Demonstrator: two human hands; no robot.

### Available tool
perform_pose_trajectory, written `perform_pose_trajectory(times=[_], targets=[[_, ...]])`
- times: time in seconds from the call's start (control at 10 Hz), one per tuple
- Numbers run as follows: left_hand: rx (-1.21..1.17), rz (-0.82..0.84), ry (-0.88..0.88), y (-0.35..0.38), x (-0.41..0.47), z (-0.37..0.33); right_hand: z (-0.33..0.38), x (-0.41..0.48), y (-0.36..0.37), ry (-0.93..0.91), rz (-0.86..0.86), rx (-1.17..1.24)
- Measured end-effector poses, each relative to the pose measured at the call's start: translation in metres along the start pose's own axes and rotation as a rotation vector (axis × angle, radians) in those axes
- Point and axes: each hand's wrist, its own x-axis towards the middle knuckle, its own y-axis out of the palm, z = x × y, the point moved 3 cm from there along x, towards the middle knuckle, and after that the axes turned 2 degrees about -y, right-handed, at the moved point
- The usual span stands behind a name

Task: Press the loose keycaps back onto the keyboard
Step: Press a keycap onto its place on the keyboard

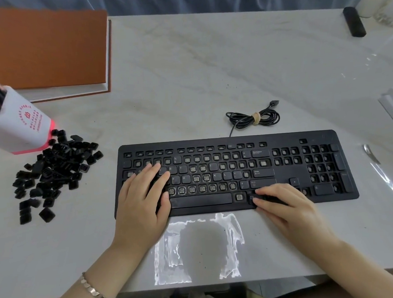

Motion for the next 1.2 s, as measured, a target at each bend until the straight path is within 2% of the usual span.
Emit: perform_pose_trajectory(times=[0.4,0.6,0.7,0.9,1.2], targets=[[-0.001,-0.006,0.002,0.001,0.002,0.001,0.001,0.0,0.0,0.064,-0.002,-0.058],[0.003,-0.001,0.007,0.0,0.001,-0.001,-0.003,-0.001,0.004,-0.052,-0.027,-0.111],[0.003,0.006,0.01,0.0,0.001,-0.001,-0.007,-0.004,0.006,-0.04,-0.046,-0.102],[0.002,0.008,0.004,0.0,0.001,0.0,0.012,-0.01,0.004,-0.063,-0.041,-0.307],[-0.006,0.009,0.0,0.001,-0.001,-0.001,0.023,-0.003,0.001,0.073,0.003,-0.3]])
